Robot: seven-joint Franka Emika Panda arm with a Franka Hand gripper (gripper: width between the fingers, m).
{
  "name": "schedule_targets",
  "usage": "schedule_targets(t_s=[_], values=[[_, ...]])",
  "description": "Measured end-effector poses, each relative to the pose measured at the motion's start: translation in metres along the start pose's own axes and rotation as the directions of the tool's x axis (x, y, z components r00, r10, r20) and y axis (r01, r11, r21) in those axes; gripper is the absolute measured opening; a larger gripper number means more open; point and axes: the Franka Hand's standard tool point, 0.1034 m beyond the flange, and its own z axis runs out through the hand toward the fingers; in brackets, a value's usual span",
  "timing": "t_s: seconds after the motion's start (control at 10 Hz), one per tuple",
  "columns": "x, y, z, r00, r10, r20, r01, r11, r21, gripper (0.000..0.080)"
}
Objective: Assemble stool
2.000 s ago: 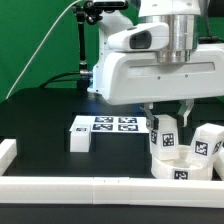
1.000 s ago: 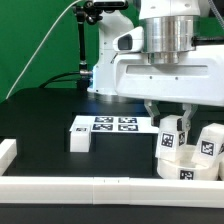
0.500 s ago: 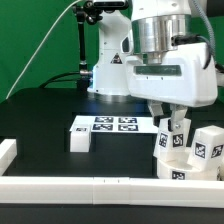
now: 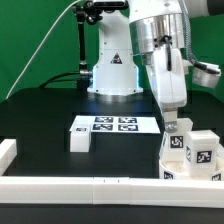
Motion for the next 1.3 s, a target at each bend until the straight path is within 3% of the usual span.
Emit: schedule_targets(t_s=[0.4, 0.6, 0.7, 0.8, 1.0, 1.3], values=[[-0.007, 0.003, 0.001, 0.947, 0.322, 0.017, -0.322, 0.947, -0.01, 0.0337], [-0.008, 0.003, 0.002, 0.949, 0.315, 0.016, -0.315, 0.949, -0.01, 0.0345], [-0.009, 0.004, 0.001, 0.954, 0.299, 0.014, -0.299, 0.954, -0.019, 0.0519], [-0.017, 0.003, -0.006, 0.972, 0.235, 0.016, -0.234, 0.97, -0.061, 0.0622], [-0.028, -0.003, -0.018, 0.983, 0.183, 0.032, -0.181, 0.982, -0.06, 0.0641], [-0.027, -0.002, -0.016, 0.997, 0.067, 0.037, -0.065, 0.996, -0.057, 0.0649]])
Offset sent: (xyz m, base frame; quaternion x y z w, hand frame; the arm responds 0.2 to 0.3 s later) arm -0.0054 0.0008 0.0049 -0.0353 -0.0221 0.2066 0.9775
